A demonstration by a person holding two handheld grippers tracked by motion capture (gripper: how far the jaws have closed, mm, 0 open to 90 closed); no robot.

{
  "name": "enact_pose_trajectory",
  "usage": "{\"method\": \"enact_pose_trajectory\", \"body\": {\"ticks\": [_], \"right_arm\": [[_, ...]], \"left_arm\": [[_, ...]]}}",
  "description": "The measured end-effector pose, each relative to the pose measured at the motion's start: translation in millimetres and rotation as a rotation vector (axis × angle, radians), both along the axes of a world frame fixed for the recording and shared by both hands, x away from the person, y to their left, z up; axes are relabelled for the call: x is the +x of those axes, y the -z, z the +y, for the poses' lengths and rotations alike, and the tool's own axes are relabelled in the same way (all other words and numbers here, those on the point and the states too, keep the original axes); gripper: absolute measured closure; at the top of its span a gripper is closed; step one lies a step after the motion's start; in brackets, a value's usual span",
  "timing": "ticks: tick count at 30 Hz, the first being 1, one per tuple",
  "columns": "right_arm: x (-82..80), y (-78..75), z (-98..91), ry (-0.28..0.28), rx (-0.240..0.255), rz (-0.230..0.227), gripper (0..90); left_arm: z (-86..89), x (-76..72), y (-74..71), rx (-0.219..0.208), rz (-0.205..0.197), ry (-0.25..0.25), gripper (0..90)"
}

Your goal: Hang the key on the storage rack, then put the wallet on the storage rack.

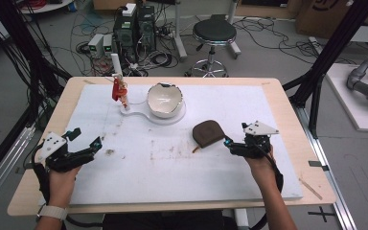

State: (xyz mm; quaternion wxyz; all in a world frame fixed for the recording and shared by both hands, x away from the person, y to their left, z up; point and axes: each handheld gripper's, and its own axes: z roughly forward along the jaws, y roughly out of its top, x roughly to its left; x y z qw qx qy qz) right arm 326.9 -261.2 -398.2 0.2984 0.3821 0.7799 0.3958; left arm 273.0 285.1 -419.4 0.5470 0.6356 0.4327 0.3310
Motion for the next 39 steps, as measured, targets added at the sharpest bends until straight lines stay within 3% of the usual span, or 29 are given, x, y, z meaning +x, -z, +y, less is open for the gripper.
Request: {"method": "enact_pose_trajectory", "body": {"ticks": [16, 28, 33, 36, 39], "right_arm": [[4.8, 4.3, 1.9, -0.007, 0.019, 0.031, 21.2], [21.2, 20.1, 5.4, -0.015, 0.042, 0.164, 20.7], [34.5, 27.0, 5.8, -0.003, 0.08, 0.221, 20.9], [46.2, 33.1, 9.4, -0.022, 0.131, 0.269, 25.1], [55.6, 39.2, 15.4, -0.026, 0.106, 0.298, 25.1]], "left_arm": [[3.8, -2.8, 4.2, -0.011, 0.021, -0.008, 17.2], [5.2, -2.1, 10.4, -0.01, 0.057, -0.013, 17.2], [5.4, -2.6, 11.9, -0.014, 0.065, -0.016, 17.3], [4.5, -1.7, 13.0, -0.013, 0.075, -0.013, 17.4], [3.3, -1.3, 12.9, -0.005, 0.073, -0.007, 17.5]]}}
